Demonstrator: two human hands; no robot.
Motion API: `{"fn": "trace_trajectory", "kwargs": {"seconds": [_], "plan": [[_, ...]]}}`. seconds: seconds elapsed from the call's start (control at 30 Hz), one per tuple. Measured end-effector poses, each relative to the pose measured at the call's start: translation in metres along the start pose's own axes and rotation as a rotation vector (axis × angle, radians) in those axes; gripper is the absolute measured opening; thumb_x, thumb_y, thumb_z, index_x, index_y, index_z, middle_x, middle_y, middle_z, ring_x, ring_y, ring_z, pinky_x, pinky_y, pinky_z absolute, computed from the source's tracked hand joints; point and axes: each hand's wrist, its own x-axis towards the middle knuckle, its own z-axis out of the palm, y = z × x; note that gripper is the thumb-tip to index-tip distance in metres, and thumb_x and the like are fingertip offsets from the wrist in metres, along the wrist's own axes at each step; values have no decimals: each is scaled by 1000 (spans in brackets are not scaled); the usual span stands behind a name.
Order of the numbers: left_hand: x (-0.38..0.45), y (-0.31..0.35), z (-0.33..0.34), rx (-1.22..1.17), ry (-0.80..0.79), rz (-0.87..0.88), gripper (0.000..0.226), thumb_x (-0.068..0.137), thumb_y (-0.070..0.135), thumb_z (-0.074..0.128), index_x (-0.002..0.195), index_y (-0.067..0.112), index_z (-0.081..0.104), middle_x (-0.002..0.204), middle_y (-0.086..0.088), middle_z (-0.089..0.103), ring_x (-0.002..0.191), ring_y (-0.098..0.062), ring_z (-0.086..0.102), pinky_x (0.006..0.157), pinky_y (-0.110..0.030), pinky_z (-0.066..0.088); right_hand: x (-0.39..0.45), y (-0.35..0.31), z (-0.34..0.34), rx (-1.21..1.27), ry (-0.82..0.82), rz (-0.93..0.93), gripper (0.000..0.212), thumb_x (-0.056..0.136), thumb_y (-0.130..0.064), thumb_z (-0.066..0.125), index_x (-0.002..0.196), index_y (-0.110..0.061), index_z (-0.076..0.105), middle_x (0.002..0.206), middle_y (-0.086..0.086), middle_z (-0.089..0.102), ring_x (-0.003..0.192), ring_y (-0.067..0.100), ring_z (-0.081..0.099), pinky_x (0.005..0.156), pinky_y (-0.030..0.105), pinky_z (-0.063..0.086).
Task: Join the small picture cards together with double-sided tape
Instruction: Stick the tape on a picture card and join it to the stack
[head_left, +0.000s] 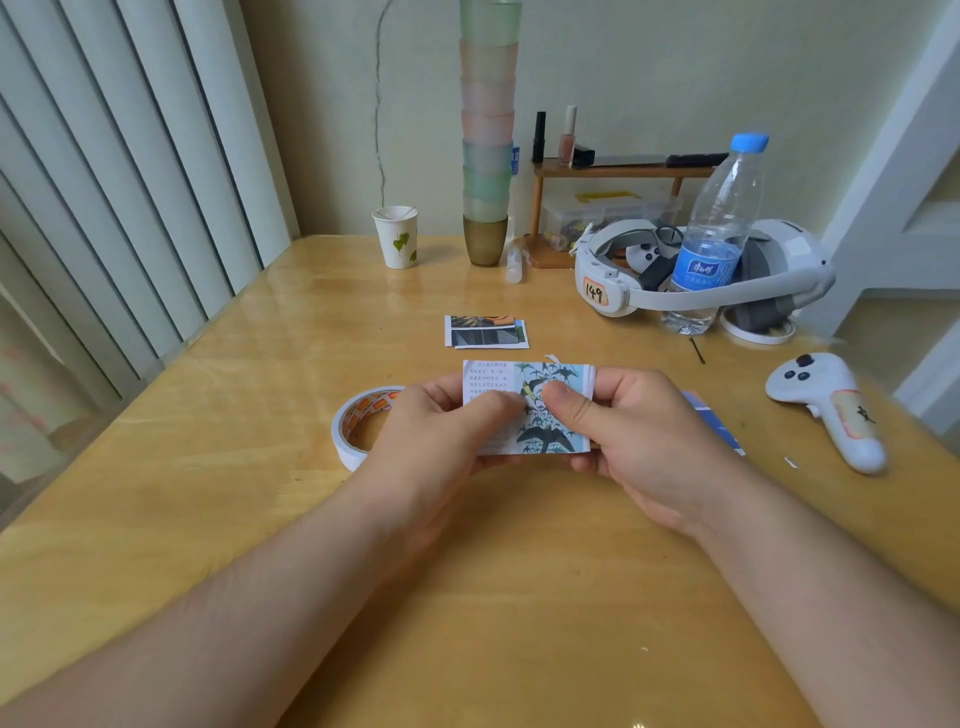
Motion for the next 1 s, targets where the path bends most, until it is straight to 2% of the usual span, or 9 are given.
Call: {"fn": "trace_trajectory", "kwargs": {"seconds": [0.2,0.3,0.43,0.5,0.6,0.7,0.8,0.87,1.0], "plan": [[2,-5,-2,77,-13,29,14,99,11,67,104,14,80,103,-13,81,87,-22,72,66,-26,57,5,9,3,-32,51,-149,8,95,-20,74,94,-19,82,95,9,81,93,35,77,84,50,61],[3,-4,-2,102,-9,52,14,100,10,67,106,13,79,104,-13,81,93,-27,75,72,-30,60,6,11,1,-127,43,-167,12,95,-30,73,93,-22,81,88,5,81,80,17,74,69,37,56],[3,-3,-13,371,14,154,17,101,26,69,96,16,81,87,-7,81,76,-21,75,74,-39,61,5,10,-5,-324,74,-206,63,83,-67,60,81,-4,67,67,7,58,64,14,55,59,32,54],[2,-1,-15,546,21,224,43,103,46,60,86,10,75,74,-12,75,62,-18,65,64,-35,52,4,7,-6,-320,85,-242,75,85,-70,53,84,5,58,69,20,50,66,16,52,54,28,52],[0,-1,-12,618,40,284,60,102,57,49,79,3,64,63,-15,66,52,-19,61,55,-33,47,3,7,-4,-415,162,-321,63,97,-61,54,74,-2,50,62,13,42,62,15,42,53,44,42],[2,1,-8,586,52,317,52,105,49,52,77,7,66,62,-19,64,48,-22,62,52,-38,52,4,8,0,-472,257,-399,53,102,-47,55,62,-18,37,54,-11,29,56,10,28,53,36,26],[4,2,-9,506,78,326,49,102,49,56,75,10,69,59,-15,63,50,-22,62,51,-35,53,6,7,1,-442,278,-451,53,103,-49,53,66,-10,46,56,0,36,58,14,33,52,39,31],[4,1,-11,479,55,293,50,98,53,57,79,9,71,61,-7,65,53,-21,62,60,-44,57,8,8,-3,-418,318,-444,61,102,-56,50,75,-2,51,61,14,47,61,27,40,55,41,40],[4,-3,-11,499,33,254,49,101,43,65,67,8,63,61,-15,63,52,-22,58,64,-47,56,12,9,-9,-418,415,-429,61,99,-58,48,76,-2,49,69,22,52,62,34,43,58,53,50]]}}
